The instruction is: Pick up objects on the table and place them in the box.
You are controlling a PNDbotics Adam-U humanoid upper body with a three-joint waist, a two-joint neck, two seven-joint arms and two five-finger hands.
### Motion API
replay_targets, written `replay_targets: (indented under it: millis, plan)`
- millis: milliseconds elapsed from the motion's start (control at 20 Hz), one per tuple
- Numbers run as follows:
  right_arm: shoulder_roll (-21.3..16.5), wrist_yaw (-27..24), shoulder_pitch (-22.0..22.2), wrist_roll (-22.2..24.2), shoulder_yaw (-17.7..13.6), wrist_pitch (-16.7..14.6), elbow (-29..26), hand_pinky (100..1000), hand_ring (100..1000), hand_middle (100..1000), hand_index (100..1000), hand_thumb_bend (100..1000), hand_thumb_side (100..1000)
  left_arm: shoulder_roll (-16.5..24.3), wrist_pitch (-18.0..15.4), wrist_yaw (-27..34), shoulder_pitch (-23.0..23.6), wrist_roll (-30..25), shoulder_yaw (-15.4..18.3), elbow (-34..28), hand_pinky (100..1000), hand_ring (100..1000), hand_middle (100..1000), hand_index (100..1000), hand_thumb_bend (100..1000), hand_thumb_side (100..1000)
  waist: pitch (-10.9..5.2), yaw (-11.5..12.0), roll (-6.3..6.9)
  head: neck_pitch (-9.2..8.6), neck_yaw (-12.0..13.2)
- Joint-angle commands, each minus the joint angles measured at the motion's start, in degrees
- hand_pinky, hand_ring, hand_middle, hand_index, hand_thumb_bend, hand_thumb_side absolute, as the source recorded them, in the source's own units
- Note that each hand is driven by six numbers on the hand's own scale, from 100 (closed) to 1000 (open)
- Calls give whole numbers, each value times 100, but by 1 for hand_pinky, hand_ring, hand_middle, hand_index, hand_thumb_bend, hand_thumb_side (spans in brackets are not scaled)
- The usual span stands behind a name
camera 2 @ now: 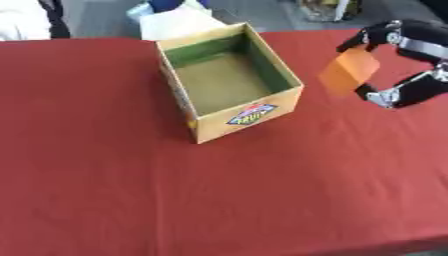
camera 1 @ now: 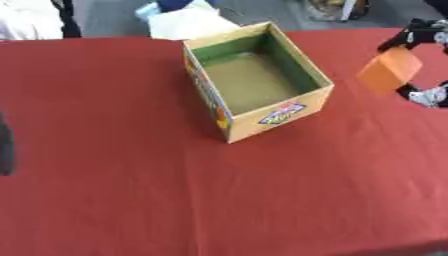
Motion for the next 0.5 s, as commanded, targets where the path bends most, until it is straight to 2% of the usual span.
replay_targets:
  millis: [50, 500]
  plan:
    - [-157, -152, -360, 137, -10, -25, 334, 782, 863, 589, 782, 100, 100, 29, 23, 7, -135, 7, -40, -81, 543, 807, 821, 765, 100, 565, -40, 48, -14, -114, -103]
    - [326, -32, -1679, 442, 204, -26, 1096, 759, 856, 563, 775, 100, 100, -23, 58, -36, -350, 7, -129, -81, 542, 808, 824, 765, 100, 565, 188, 293, -65, -336, -352]
